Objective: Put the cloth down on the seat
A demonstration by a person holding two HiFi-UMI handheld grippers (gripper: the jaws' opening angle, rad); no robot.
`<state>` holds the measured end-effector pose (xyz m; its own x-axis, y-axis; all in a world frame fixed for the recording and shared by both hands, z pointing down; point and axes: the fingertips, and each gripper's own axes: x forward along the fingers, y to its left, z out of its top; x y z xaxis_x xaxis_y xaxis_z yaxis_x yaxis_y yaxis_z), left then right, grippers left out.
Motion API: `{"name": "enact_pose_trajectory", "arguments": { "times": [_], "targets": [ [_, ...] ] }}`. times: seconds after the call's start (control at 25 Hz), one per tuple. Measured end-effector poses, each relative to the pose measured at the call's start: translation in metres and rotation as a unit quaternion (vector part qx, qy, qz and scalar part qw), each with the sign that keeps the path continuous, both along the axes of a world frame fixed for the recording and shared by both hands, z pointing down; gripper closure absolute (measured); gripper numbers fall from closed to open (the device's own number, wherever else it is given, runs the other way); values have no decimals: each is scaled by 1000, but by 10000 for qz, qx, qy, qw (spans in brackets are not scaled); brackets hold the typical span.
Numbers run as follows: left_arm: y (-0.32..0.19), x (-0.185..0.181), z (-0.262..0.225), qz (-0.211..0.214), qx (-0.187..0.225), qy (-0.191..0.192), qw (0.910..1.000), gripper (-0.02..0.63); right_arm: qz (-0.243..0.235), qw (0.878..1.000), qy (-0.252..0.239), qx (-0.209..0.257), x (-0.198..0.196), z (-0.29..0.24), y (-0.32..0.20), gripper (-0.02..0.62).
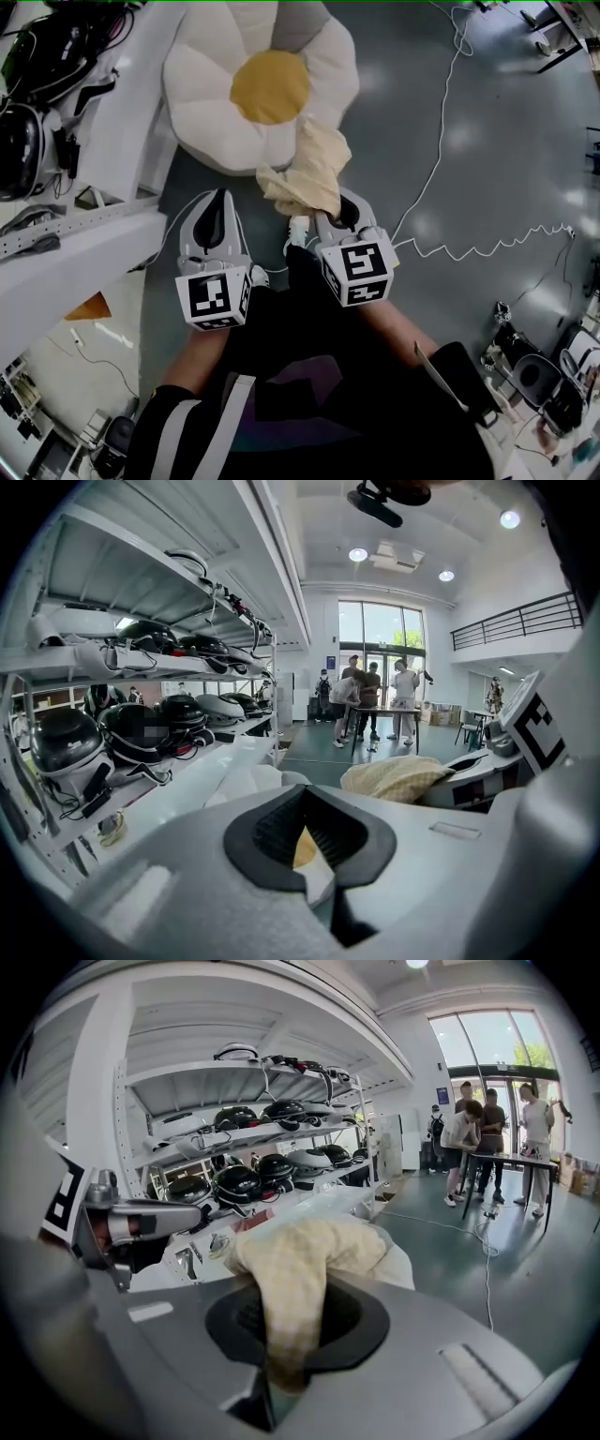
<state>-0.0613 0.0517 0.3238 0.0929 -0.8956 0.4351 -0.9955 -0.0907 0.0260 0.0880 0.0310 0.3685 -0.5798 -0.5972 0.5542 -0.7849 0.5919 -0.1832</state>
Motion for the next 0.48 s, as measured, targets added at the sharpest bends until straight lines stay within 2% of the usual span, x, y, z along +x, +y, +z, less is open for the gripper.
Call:
{"name": "enact_pose_trajectory", "arguments": {
  "times": [0.48],
  "targets": [
    [-34, 4, -2, -37, 122, 248, 9996, 606, -176, 9995, 160, 198, -7, -18, -33, 554]
  ]
}}
